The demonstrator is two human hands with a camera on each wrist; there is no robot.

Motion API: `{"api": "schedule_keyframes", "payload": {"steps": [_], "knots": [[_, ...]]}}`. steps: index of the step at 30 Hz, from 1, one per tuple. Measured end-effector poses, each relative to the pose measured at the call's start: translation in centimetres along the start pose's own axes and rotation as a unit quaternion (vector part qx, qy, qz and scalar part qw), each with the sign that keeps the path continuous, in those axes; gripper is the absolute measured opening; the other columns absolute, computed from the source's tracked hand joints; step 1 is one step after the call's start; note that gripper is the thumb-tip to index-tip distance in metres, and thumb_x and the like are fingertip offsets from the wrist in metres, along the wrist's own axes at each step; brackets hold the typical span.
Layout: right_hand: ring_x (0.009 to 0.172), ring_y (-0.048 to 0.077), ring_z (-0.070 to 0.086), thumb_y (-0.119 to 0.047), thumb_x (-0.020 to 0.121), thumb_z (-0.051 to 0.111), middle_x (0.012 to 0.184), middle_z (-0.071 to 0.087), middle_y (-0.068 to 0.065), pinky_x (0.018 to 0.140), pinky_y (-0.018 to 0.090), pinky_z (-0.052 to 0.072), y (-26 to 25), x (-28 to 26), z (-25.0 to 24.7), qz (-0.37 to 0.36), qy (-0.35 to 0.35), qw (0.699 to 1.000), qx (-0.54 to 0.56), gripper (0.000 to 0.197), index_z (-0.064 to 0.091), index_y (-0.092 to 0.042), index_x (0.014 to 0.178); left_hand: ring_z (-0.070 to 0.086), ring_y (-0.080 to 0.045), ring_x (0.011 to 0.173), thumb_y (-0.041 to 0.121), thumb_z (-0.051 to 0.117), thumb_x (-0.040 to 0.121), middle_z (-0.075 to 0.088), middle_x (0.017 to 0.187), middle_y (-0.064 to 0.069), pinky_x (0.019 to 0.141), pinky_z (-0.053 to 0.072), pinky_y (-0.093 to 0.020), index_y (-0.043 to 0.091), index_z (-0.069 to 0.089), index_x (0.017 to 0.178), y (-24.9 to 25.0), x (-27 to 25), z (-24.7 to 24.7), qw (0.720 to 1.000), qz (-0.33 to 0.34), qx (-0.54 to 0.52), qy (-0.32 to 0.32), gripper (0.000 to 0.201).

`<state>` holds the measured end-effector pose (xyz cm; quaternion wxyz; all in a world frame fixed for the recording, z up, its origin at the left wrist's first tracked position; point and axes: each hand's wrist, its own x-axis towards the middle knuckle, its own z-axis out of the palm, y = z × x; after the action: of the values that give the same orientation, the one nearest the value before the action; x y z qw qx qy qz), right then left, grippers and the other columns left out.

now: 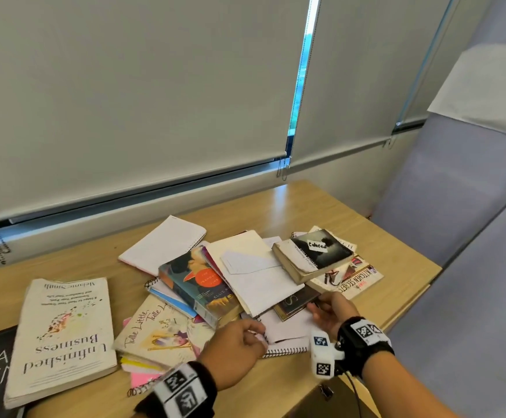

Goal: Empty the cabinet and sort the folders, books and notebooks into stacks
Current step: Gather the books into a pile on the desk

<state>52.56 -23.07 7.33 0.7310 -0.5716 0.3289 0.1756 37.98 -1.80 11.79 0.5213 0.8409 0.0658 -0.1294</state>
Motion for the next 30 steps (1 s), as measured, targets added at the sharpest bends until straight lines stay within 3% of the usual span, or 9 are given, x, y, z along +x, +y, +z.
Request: {"api": "schedule_keyframes", "payload": {"steps": [4, 7, 9, 12, 14, 21, 24, 26, 30], "knots": [[0.053, 0.021, 0.057, -0.038, 0.084, 0.068, 0.068, 0.059, 0.006, 0.045, 0.024, 0.045, -0.3, -0.5, -0.3, -0.036, -0.015, 0.999, 0.004, 0.036, 0.061, -0.008, 0.102, 0.057, -0.004, 0.066, 0.024, 0.061, 0.09, 0.062, 0.079, 0.008, 0.06, 0.042, -0.01, 0.028, 0.061, 0.109, 2.5, 2.3, 1.1, 1.0, 0.017, 0.014, 0.005, 0.02], [0.054, 0.024, 0.054, -0.057, 0.081, 0.065, 0.059, 0.058, 0.008, 0.05, 0.03, 0.044, -2.1, -1.0, -0.8, -0.052, 0.018, 0.998, -0.015, 0.051, 0.059, -0.007, 0.084, 0.06, -0.006, 0.065, 0.024, 0.062, 0.09, 0.065, 0.081, 0.008, 0.055, 0.047, -0.014, 0.027, 0.061, 0.107, 4.1, 4.1, 1.0, 0.999, 0.024, 0.007, 0.033, 0.018], [0.06, 0.027, 0.057, -0.065, 0.077, 0.064, 0.072, 0.061, 0.012, 0.061, 0.039, 0.052, -3.9, -0.7, -1.1, -0.048, 0.03, 0.997, -0.048, 0.057, 0.058, -0.009, 0.084, 0.061, -0.007, 0.066, 0.025, 0.062, 0.089, 0.068, 0.088, 0.007, 0.058, 0.05, -0.021, 0.029, 0.059, 0.107, 5.2, 5.4, 1.0, 0.998, 0.025, 0.015, 0.049, 0.018], [0.093, 0.032, 0.063, -0.081, 0.065, 0.059, 0.111, 0.062, 0.015, 0.088, 0.043, 0.053, -6.4, 0.2, -0.8, -0.046, 0.045, 0.986, -0.156, 0.085, 0.058, -0.011, 0.113, 0.061, -0.01, 0.076, 0.028, 0.062, 0.088, 0.065, 0.101, 0.005, 0.071, 0.049, -0.022, 0.029, 0.058, 0.11, 6.3, 7.4, 1.3, 0.995, 0.037, 0.061, 0.068, 0.022], [0.107, 0.034, 0.06, -0.092, 0.048, 0.057, 0.126, 0.058, 0.014, 0.094, 0.042, 0.05, -7.3, 1.8, -0.7, -0.039, 0.036, 0.974, -0.221, 0.115, 0.052, -0.013, 0.131, 0.058, -0.012, 0.09, 0.031, 0.061, 0.089, 0.06, 0.11, 0.006, 0.084, 0.047, -0.025, 0.03, 0.056, 0.116, 6.4, 8.3, 1.8, 0.988, 0.047, 0.128, 0.069, 0.028], [0.111, 0.033, 0.058, -0.072, 0.062, 0.071, 0.131, 0.056, 0.018, 0.092, 0.039, 0.049, -8.3, 4.1, 0.4, -0.08, 0.086, 0.943, -0.311, 0.101, 0.051, -0.002, 0.132, 0.037, -0.016, 0.129, 0.038, 0.051, 0.09, 0.039, 0.139, 0.006, 0.106, 0.035, -0.033, 0.033, 0.043, 0.133, 3.8, 8.7, 3.4, 0.928, 0.108, 0.351, 0.059, 0.044], [0.101, 0.031, 0.061, -0.055, 0.062, 0.082, 0.123, 0.06, 0.019, 0.074, 0.035, 0.05, -8.4, 4.3, 0.8, -0.081, 0.116, 0.951, -0.276, 0.097, 0.046, 0.002, 0.132, 0.013, -0.024, 0.145, 0.033, 0.05, 0.09, 0.019, 0.156, -0.002, 0.117, 0.017, -0.04, 0.031, 0.03, 0.145, 3.5, 8.8, 3.8, 0.891, 0.12, 0.435, 0.05, 0.058], [0.091, 0.03, 0.06, -0.047, 0.062, 0.085, 0.118, 0.061, 0.018, 0.061, 0.031, 0.047, -8.7, 4.6, 0.9, -0.075, 0.112, 0.952, -0.274, 0.094, 0.045, 0.002, 0.132, 0.002, -0.029, 0.148, 0.026, 0.052, 0.091, 0.009, 0.16, -0.005, 0.12, 0.009, -0.045, 0.029, 0.019, 0.15, 3.2, 9.0, 4.1, 0.878, 0.093, 0.47, 0.018, 0.068], [0.091, 0.032, 0.062, -0.044, 0.06, 0.085, 0.113, 0.062, 0.018, 0.063, 0.033, 0.048, -9.3, 5.2, 1.4, -0.064, 0.09, 0.953, -0.281, 0.095, 0.045, 0.001, 0.133, 0.002, -0.032, 0.148, 0.011, 0.062, 0.085, 0.003, 0.161, -0.007, 0.119, 0.012, -0.047, 0.028, 0.007, 0.152, 2.9, 9.3, 4.6, 0.86, 0.069, 0.505, -0.015, 0.089]]}}
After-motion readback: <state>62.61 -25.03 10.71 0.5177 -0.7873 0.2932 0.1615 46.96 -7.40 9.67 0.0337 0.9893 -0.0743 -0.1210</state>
